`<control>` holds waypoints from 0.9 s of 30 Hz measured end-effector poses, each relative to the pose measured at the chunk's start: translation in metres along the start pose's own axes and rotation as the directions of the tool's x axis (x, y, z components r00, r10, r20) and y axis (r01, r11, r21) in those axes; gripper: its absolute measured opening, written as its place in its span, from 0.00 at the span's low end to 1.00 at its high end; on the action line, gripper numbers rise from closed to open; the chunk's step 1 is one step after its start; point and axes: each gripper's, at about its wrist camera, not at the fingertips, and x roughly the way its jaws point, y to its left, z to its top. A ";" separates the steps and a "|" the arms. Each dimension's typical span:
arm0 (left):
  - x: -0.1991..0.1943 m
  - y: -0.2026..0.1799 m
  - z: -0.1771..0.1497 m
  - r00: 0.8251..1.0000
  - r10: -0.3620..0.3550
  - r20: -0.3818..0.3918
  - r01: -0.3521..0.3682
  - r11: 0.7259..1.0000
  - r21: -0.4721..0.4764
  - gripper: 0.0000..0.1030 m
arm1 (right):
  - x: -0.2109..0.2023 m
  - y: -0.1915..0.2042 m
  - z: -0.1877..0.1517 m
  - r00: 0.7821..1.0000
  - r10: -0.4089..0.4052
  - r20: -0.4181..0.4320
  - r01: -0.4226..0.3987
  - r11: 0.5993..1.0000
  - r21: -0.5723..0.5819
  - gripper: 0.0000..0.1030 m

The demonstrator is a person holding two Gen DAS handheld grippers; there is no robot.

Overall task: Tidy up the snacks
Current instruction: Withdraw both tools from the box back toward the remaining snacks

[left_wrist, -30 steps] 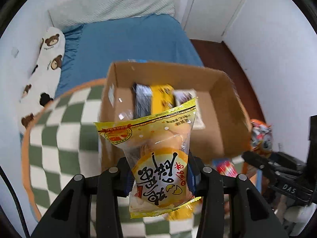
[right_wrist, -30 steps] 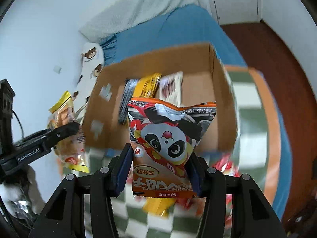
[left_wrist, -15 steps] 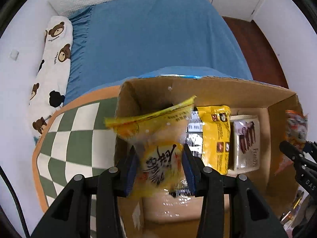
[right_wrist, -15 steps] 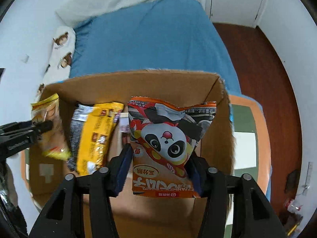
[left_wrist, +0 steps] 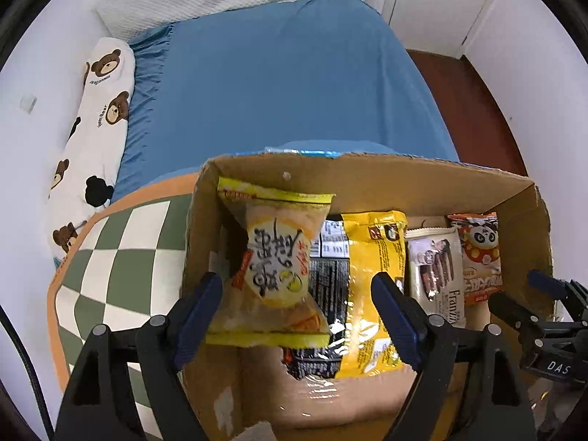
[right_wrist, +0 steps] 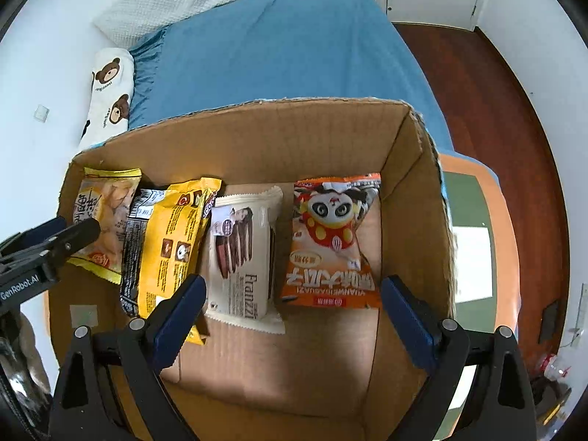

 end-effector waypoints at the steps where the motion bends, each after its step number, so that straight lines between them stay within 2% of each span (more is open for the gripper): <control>1: -0.002 -0.001 -0.005 1.000 0.001 0.004 -0.001 1.000 -0.005 0.80 | -0.004 0.000 -0.004 1.000 -0.001 0.005 0.001 1.000 0.000 0.95; 6: -0.015 -0.002 -0.025 0.999 -0.017 0.029 0.018 1.000 -0.022 0.80 | -0.024 0.005 -0.026 0.999 -0.002 0.055 0.002 1.000 -0.002 0.95; 12: -0.048 -0.004 -0.055 0.994 -0.008 0.109 0.011 0.999 -0.033 0.80 | -0.056 0.013 -0.056 0.991 -0.005 0.131 0.007 1.000 -0.018 0.95; 18: -0.092 -0.005 -0.088 0.979 -0.006 0.204 0.017 0.998 -0.054 0.80 | -0.088 0.022 -0.087 0.979 0.007 0.204 -0.002 1.000 -0.028 0.95; 27: -0.142 -0.007 -0.135 0.955 0.001 0.295 0.018 0.998 -0.062 0.80 | -0.134 0.034 -0.135 0.952 0.035 0.303 -0.024 0.999 -0.040 0.95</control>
